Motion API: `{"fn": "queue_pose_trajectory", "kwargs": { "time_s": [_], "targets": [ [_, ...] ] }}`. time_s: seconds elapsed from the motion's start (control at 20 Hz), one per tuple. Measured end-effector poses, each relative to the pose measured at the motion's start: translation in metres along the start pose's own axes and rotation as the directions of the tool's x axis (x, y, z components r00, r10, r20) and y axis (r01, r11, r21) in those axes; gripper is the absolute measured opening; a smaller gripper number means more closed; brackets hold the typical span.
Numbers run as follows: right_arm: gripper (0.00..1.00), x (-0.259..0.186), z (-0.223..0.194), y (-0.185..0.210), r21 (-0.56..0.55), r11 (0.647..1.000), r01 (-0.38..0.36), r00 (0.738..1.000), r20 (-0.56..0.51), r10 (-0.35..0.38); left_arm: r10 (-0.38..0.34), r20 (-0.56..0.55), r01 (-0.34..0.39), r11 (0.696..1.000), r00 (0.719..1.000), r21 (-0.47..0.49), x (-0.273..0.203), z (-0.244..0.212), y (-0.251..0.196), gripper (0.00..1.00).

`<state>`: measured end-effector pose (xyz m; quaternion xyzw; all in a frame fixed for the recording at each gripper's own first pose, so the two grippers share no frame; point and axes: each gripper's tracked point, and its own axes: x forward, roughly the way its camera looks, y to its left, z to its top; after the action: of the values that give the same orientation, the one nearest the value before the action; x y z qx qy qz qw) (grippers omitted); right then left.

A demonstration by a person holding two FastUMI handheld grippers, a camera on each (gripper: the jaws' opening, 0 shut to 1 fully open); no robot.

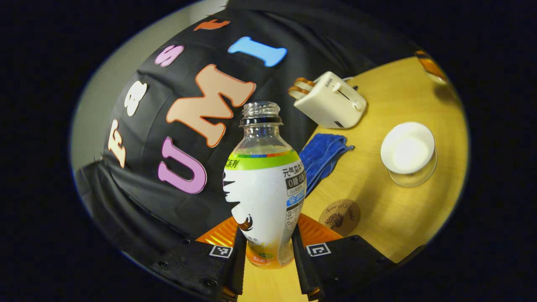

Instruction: Open the teacup lid with one hand, grasp the water bottle and pour water into the teacup with the other hand; after pouring, place the water bottle on the coaster and then close the teacup lid.

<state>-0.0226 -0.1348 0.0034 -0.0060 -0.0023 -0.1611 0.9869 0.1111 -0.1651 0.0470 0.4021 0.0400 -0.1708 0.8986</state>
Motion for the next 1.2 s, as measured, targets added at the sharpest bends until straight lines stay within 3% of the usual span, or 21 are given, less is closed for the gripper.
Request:
{"fn": "queue_pose_trajectory", "kwargs": {
  "time_s": [0.1, 0.25, 0.35, 0.5, 0.75, 1.2],
  "targets": [
    [0.31, 0.0, 0.0, 0.0, 0.0, 1.0, 0.0, 1.0, -0.001, 0.0, -0.016, 0.027, 0.021, 0.974, 1.0, -0.227, 0.004, 0.002, -0.004, 0.48],
    [0.3, -0.001, 0.001, 0.0, 0.0, 1.0, 0.0, 1.0, -0.001, 0.0, -0.044, 0.089, 0.085, 0.843, 0.995, -0.532, 0.018, 0.008, -0.007, 0.48],
    [0.29, 0.0, 0.0, 0.0, 0.0, 1.0, -0.001, 1.0, -0.001, 0.001, -0.033, 0.114, 0.099, 0.758, 0.993, -0.645, 0.029, 0.006, -0.011, 0.48],
    [0.3, 0.0, 0.001, 0.0, 0.0, 1.0, 0.001, 1.0, 0.0, -0.001, -0.032, 0.136, 0.122, 0.678, 0.99, -0.725, 0.045, 0.001, -0.017, 0.48],
    [0.31, 0.0, 0.001, 0.0, 0.0, 1.0, 0.003, 1.0, -0.002, -0.003, -0.094, 0.13, 0.16, 0.657, 0.987, -0.737, 0.068, -0.004, -0.043, 0.48],
    [0.3, 0.0, 0.0, 0.001, 0.0, 1.0, -0.004, 1.0, 0.0, 0.004, -0.113, 0.125, 0.168, 0.637, 0.986, -0.752, 0.072, -0.008, -0.051, 0.51]
  ]
}}
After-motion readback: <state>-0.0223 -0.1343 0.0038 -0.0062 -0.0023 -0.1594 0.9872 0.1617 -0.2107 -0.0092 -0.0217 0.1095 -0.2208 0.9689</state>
